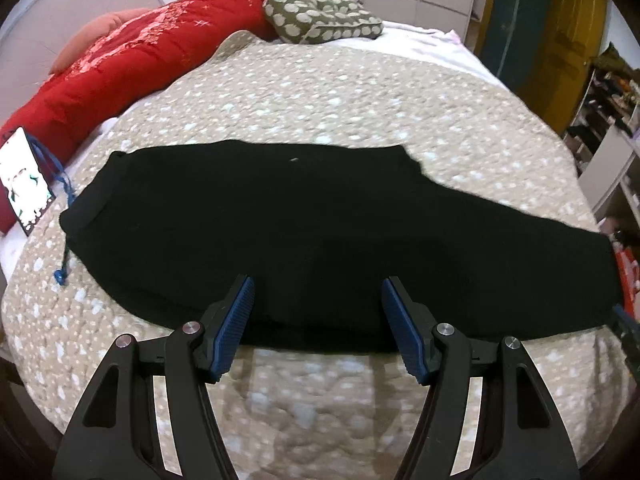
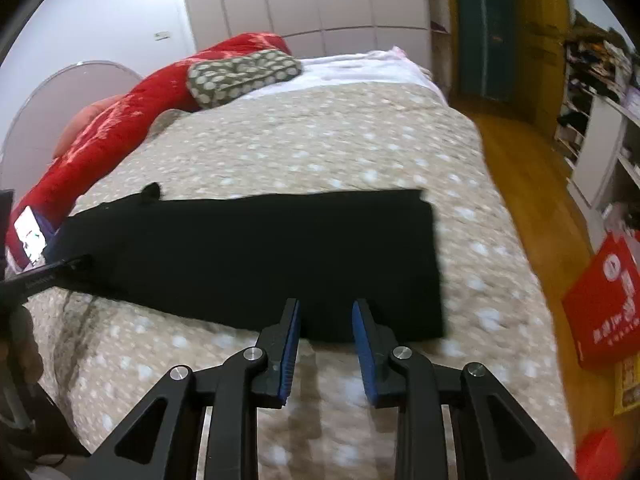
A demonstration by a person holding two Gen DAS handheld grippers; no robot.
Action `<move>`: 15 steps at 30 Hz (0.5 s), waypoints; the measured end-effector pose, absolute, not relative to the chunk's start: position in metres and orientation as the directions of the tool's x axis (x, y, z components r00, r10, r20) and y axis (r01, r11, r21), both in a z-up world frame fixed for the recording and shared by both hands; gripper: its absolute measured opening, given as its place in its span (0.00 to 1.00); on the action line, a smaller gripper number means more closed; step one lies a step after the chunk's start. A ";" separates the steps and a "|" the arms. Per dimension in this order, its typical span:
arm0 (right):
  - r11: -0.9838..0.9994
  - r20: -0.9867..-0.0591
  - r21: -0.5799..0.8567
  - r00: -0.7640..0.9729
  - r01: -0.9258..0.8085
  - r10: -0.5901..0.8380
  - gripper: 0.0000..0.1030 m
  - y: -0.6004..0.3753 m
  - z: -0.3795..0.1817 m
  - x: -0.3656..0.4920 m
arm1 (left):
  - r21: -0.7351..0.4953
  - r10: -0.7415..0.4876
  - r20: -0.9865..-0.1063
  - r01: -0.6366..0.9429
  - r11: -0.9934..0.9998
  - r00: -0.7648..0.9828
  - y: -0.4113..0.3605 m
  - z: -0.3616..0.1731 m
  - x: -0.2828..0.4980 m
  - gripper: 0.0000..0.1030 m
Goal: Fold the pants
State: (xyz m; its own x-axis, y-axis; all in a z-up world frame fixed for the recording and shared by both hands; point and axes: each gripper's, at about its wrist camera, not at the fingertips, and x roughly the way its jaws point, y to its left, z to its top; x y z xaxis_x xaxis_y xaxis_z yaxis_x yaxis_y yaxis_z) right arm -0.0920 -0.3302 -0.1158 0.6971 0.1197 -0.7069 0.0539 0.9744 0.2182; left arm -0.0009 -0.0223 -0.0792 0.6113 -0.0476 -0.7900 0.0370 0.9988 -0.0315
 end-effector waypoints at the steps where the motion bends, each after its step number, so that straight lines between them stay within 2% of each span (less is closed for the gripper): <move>1: 0.969 -0.702 0.236 0.702 0.069 0.121 0.25 -0.336 -0.115 -0.097 | -0.028 -0.051 -0.790 0.047 0.999 0.611 -0.027 -0.077 -0.002 0.64; 3: 0.960 -0.687 0.266 0.715 0.085 0.127 0.25 -0.345 -0.112 -0.106 | -0.025 -0.059 -0.783 0.064 0.998 0.619 -0.034 -0.073 -0.005 0.64; 8: 0.952 -0.674 0.295 0.724 0.083 0.146 0.35 -0.350 -0.110 -0.123 | -0.024 -0.083 -0.773 0.102 0.995 0.629 -0.048 -0.066 -0.009 0.64; 15: 0.926 -0.662 0.362 0.728 0.101 0.180 0.40 -0.360 -0.112 -0.125 | -0.040 -0.132 -0.780 0.162 0.986 0.612 -0.067 -0.064 -0.001 0.64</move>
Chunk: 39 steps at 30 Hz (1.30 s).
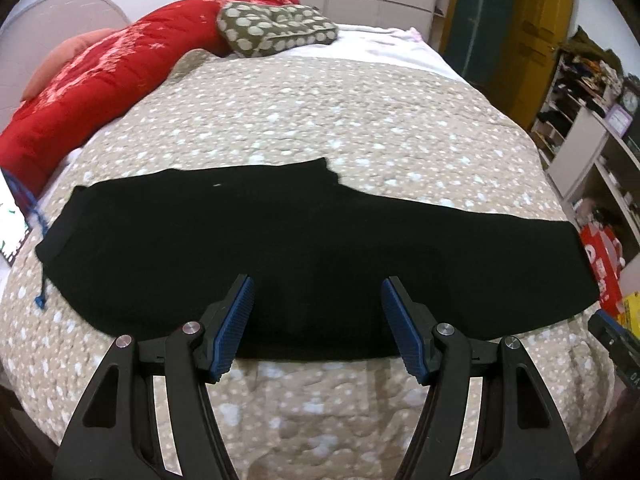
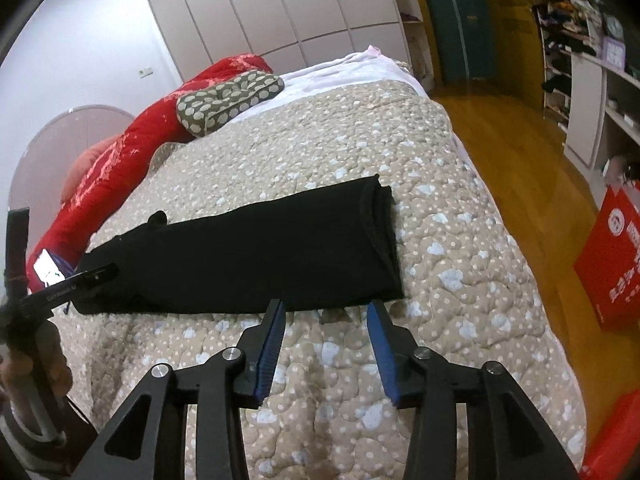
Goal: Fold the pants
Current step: 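Grasp the pants end with the left gripper and lift it toward the right gripper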
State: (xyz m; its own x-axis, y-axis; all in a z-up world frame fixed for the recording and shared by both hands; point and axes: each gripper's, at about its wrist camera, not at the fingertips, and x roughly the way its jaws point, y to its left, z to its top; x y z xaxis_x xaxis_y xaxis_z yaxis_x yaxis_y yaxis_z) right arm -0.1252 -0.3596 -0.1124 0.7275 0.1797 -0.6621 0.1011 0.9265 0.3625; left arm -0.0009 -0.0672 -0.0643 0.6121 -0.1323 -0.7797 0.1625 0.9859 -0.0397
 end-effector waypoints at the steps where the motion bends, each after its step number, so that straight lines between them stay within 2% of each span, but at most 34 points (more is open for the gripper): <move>1: 0.924 -0.664 0.367 0.725 0.105 0.182 0.41 -0.362 -0.114 -0.126 | -0.038 -0.136 -0.779 0.171 0.985 0.612 -0.071 -0.064 0.000 0.64; 5: 0.916 -0.668 0.381 0.723 0.129 0.176 0.42 -0.368 -0.119 -0.129 | -0.028 -0.160 -0.795 0.227 0.973 0.585 -0.094 -0.069 0.007 0.64; 12: 0.886 -0.661 0.434 0.726 0.164 0.189 0.43 -0.386 -0.129 -0.128 | -0.086 -0.289 -0.826 0.398 0.913 0.484 -0.163 -0.073 0.023 0.64; 19: 0.828 -0.592 0.546 0.756 0.124 0.277 0.45 -0.392 -0.140 -0.119 | -0.158 -0.395 -0.835 0.521 0.839 0.383 -0.226 -0.069 0.041 0.64; 35: 0.763 -0.533 0.635 0.784 0.122 0.318 0.47 -0.398 -0.149 -0.093 | -0.096 -0.402 -0.874 0.712 0.695 0.274 -0.337 -0.074 0.058 0.64; 39: 0.752 -0.526 0.646 0.789 0.127 0.318 0.47 -0.399 -0.151 -0.090 | -0.129 -0.398 -0.900 0.762 0.634 0.179 -0.359 -0.090 0.065 0.64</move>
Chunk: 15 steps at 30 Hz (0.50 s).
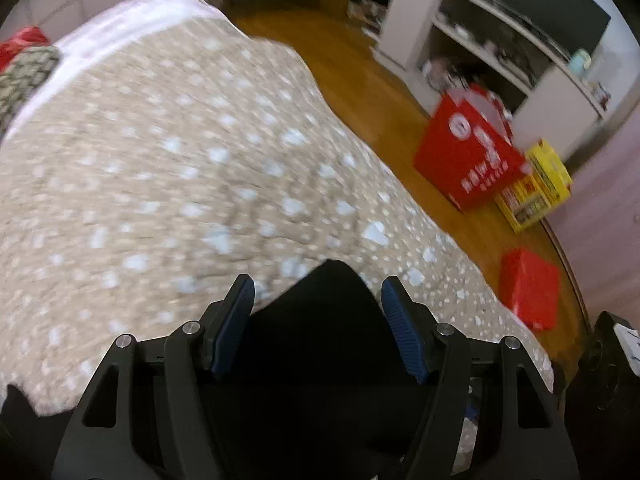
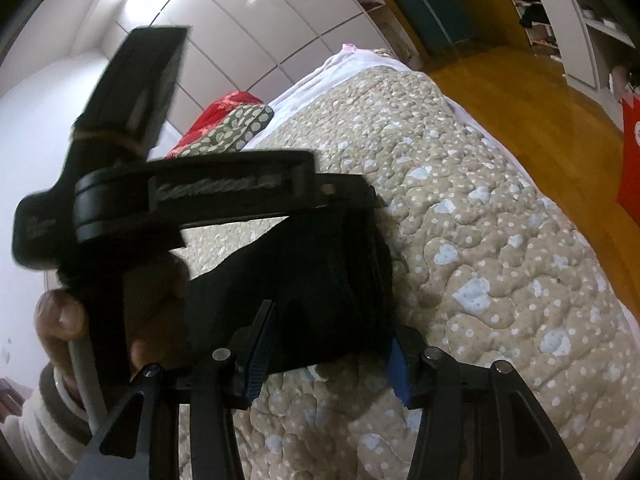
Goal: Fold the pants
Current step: 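Grasp the pants end with the left gripper and lift it toward the right gripper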
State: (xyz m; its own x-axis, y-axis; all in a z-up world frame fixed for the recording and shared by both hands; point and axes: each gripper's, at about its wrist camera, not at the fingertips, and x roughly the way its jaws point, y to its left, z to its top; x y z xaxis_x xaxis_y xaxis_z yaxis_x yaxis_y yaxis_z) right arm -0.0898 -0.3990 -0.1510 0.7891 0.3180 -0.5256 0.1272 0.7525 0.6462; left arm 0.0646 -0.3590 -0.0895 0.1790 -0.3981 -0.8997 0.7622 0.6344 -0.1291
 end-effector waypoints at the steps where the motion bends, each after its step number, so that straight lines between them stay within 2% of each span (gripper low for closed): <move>1: 0.747 -0.522 0.653 0.790 0.128 0.321 0.47 -0.400 -0.152 -0.089 | -0.113 -0.379 -0.910 0.775 0.621 0.171 -0.364 -0.098 0.065 0.64; 4: 0.736 -0.512 0.666 0.793 0.124 0.329 0.46 -0.403 -0.154 -0.087 | -0.053 -0.381 -0.900 0.814 0.578 0.212 -0.370 -0.103 0.059 0.64; 5: 0.739 -0.516 0.662 0.791 0.123 0.330 0.35 -0.403 -0.154 -0.085 | -0.058 -0.389 -0.897 0.817 0.573 0.209 -0.368 -0.102 0.059 0.63; 7: 0.739 -0.522 0.662 0.785 0.126 0.334 0.14 -0.404 -0.155 -0.079 | -0.084 -0.407 -0.893 0.816 0.572 0.193 -0.364 -0.100 0.063 0.53; 9: 0.738 -0.523 0.664 0.782 0.123 0.340 0.10 -0.403 -0.155 -0.072 | -0.129 -0.429 -0.888 0.809 0.573 0.162 -0.355 -0.096 0.069 0.41; 12: 0.771 -0.504 0.631 0.803 0.088 0.320 0.09 -0.396 -0.136 -0.073 | -0.201 -0.480 -0.867 0.787 0.583 0.134 -0.337 -0.077 0.076 0.40; 15: 0.788 -0.462 0.615 0.821 0.024 0.336 0.09 -0.386 -0.109 -0.068 | -0.190 -0.528 -0.825 0.781 0.595 0.202 -0.309 -0.039 0.075 0.40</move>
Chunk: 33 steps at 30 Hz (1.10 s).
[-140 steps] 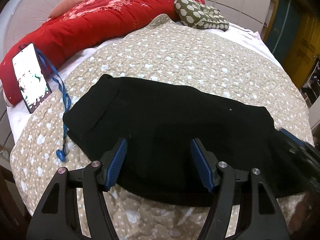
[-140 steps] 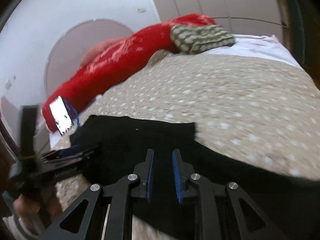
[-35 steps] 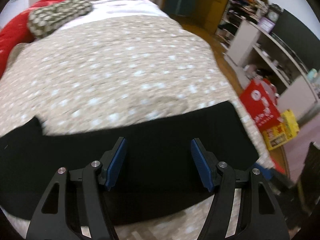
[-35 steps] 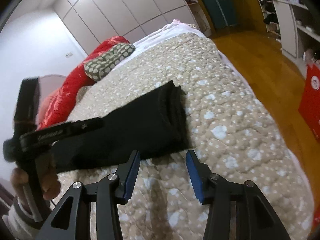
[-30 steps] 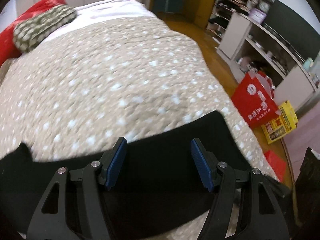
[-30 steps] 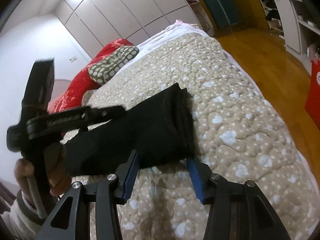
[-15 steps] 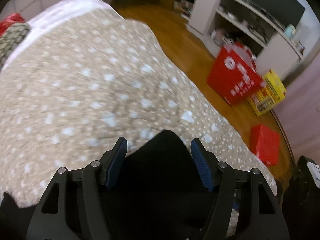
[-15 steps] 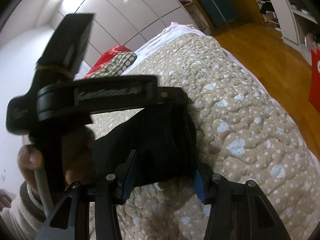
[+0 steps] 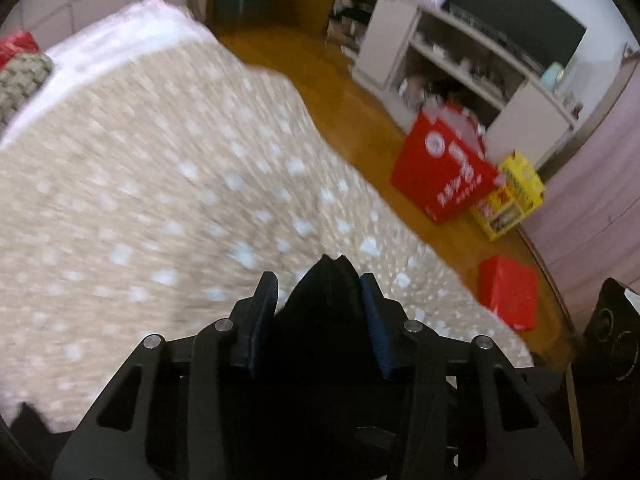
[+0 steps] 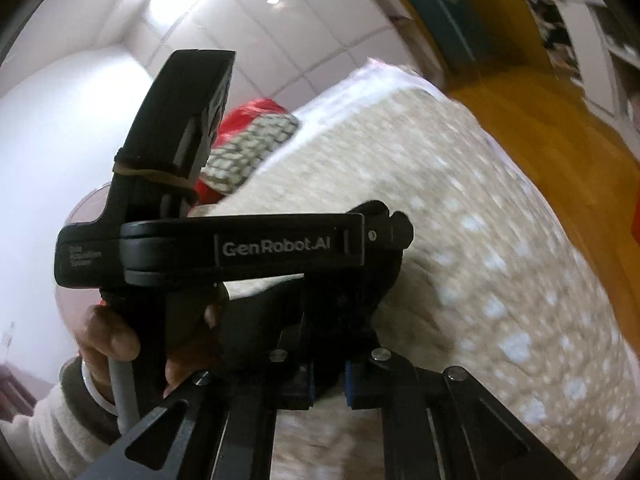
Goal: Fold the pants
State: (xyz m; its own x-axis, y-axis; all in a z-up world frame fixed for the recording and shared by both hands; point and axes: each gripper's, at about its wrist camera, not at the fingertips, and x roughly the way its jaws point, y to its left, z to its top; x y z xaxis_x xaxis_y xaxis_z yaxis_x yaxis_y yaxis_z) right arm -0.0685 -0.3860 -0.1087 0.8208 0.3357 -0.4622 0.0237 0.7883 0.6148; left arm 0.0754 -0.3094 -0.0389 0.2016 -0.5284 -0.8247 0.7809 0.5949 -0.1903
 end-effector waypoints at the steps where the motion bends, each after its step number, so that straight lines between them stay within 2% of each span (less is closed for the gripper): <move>1: 0.798 -0.446 0.603 0.825 -0.008 0.346 0.09 -0.379 -0.096 -0.066 | -0.183 -0.538 -0.812 0.776 0.604 0.227 -0.297 -0.026 0.076 0.40; 7: 0.797 -0.358 0.550 0.792 -0.250 0.495 0.09 -0.306 -0.040 -0.039 | -0.152 -0.513 -0.768 0.670 0.727 0.383 -0.194 0.020 0.088 0.40; 9: 0.788 -0.354 0.535 0.766 -0.305 0.537 0.09 -0.277 -0.037 -0.028 | -0.163 -0.489 -0.767 0.610 0.775 0.416 -0.153 0.019 0.093 0.40; 12: 0.750 -0.378 0.548 0.691 -0.369 0.616 0.09 -0.222 -0.053 0.001 | -0.125 -0.382 -0.788 0.483 0.867 0.482 -0.093 -0.001 0.101 0.40; 13: 0.736 -0.414 0.557 0.639 -0.385 0.648 0.12 -0.196 -0.070 0.018 | -0.124 -0.344 -0.803 0.430 0.895 0.486 -0.074 -0.013 0.104 0.40; 16: 0.725 -0.545 0.576 0.483 -0.379 0.685 0.39 -0.148 -0.108 0.045 | -0.133 -0.281 -0.836 0.323 0.937 0.471 -0.034 -0.041 0.107 0.40; 18: 0.711 -0.518 0.553 0.490 -0.434 0.702 0.38 -0.147 -0.095 0.035 | -0.147 -0.277 -0.834 0.292 0.945 0.477 -0.017 -0.045 0.103 0.40; 20: 0.667 -0.445 0.572 0.503 -0.477 0.741 0.39 -0.174 -0.068 0.020 | -0.179 -0.296 -0.825 0.274 0.945 0.482 -0.003 -0.043 0.093 0.40; 22: 0.743 -0.443 0.515 0.609 -0.427 0.658 0.40 -0.206 -0.050 0.010 | -0.170 -0.292 -0.814 0.275 0.946 0.503 -0.006 -0.040 0.083 0.40; 25: 0.860 -0.511 0.408 0.704 -0.308 0.494 0.39 -0.238 -0.046 0.015 | -0.164 -0.289 -0.796 0.269 0.949 0.532 -0.014 -0.037 0.073 0.40; 28: 0.876 -0.559 0.411 0.689 -0.253 0.461 0.33 -0.242 -0.063 0.031 | -0.159 -0.283 -0.800 0.268 0.950 0.530 -0.024 -0.047 0.065 0.43; 30: 0.886 -0.580 0.388 0.680 -0.253 0.448 0.32 -0.231 -0.071 0.037 | -0.102 -0.220 -0.825 0.245 0.964 0.521 -0.031 -0.063 0.062 0.43; 33: 0.940 -0.697 0.277 0.632 -0.198 0.338 0.31 -0.208 -0.106 0.064 | -0.095 -0.187 -0.849 0.205 0.974 0.494 -0.029 -0.085 0.063 0.44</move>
State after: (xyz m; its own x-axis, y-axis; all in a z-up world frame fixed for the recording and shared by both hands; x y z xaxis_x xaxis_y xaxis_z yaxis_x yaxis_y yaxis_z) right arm 0.0638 -0.2082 -0.1058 0.6319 0.3384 -0.6973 -0.1983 0.9403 0.2766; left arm 0.0628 -0.0288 -0.0849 0.4936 -0.1869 -0.8494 0.2047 0.9742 -0.0954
